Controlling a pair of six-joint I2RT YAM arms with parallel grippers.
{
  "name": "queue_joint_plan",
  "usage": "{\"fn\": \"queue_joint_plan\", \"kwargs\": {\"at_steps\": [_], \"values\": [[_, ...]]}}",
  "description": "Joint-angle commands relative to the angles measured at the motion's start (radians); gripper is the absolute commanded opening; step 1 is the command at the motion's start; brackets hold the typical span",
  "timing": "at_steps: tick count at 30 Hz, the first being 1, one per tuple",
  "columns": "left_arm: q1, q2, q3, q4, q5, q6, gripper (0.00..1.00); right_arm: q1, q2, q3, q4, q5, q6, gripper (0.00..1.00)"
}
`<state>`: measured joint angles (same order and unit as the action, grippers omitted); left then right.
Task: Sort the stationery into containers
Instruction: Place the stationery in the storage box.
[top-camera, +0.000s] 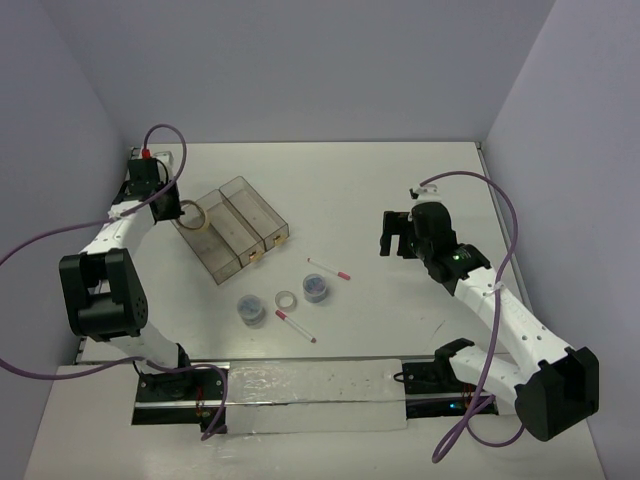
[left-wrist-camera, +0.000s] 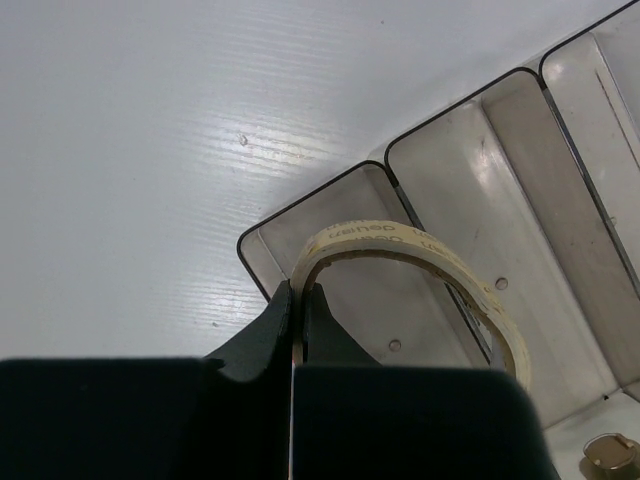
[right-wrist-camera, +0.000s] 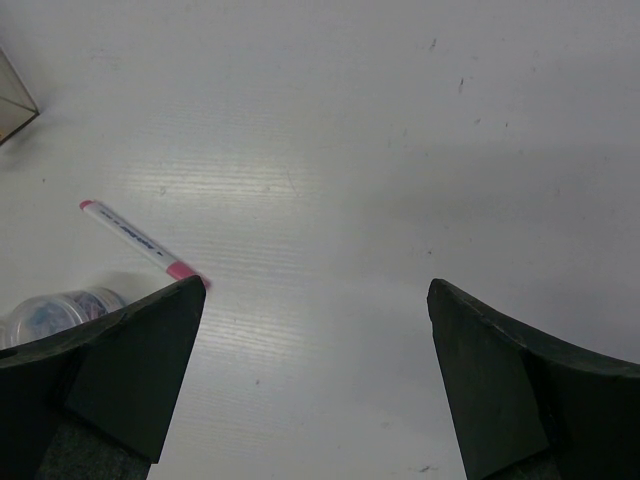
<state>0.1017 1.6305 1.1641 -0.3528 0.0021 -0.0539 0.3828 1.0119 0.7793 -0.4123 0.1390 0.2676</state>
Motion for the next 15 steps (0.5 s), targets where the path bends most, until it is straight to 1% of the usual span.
{"fn": "queue_joint_plan", "kwargs": {"at_steps": [1,7,10,15], "values": [[-0.005,-0.005,-0.002,0.069,0.01,0.076,0.0,0.006,-0.012,0.058,-0.005,0.019,-0.011,1.0],[-0.007,-0.006,-0.086,0.177,0.019,0.131,0.0,0.007,-0.019,0.061,-0.015,0.027,-0.015,1.0],[-0.005,-0.003,-0.122,0.221,0.037,0.13,0.0,0.007,-0.02,0.061,-0.017,0.028,-0.018,1.0],[-0.006,0.012,-0.13,0.236,0.042,0.117,0.01,0.006,-0.019,0.07,-0.023,0.029,-0.019,1.0]]}}
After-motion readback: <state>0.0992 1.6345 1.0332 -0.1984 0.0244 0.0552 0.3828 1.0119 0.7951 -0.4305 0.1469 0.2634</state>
